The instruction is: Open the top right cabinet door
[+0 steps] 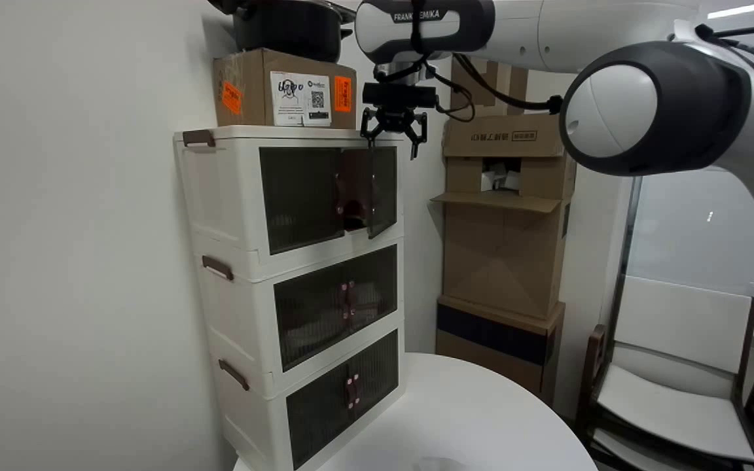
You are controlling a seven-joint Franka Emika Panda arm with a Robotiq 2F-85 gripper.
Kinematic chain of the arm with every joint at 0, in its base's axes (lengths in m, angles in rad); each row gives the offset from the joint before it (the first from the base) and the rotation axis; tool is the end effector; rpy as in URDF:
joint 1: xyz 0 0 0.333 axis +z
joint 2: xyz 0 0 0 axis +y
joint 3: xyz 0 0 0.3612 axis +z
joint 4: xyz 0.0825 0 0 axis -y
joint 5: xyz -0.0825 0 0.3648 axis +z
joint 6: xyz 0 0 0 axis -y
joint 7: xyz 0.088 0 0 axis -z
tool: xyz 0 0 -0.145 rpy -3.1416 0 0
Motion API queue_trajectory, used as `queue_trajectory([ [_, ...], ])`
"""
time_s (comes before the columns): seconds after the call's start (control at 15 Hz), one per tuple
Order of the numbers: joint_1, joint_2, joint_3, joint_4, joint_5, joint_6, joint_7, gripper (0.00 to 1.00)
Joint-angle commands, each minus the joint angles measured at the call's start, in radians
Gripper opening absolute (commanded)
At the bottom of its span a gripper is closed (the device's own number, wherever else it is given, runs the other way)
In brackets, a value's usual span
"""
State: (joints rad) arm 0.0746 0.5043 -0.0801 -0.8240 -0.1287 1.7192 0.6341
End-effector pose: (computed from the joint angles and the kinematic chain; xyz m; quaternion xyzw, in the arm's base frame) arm 0.7170 -0.0002 0.6789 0.9295 -0.3020 0.2108 0.0179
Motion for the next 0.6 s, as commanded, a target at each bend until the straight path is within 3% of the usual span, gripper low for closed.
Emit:
queue_trajectory([
  [0.0, -0.062, -0.052, 0.026, -0.078, 0.061, 0.027, -0.147, 1.0],
  [0.53, -0.241, -0.092, 0.057, -0.193, 0.172, 0.045, -0.707, 1.0],
])
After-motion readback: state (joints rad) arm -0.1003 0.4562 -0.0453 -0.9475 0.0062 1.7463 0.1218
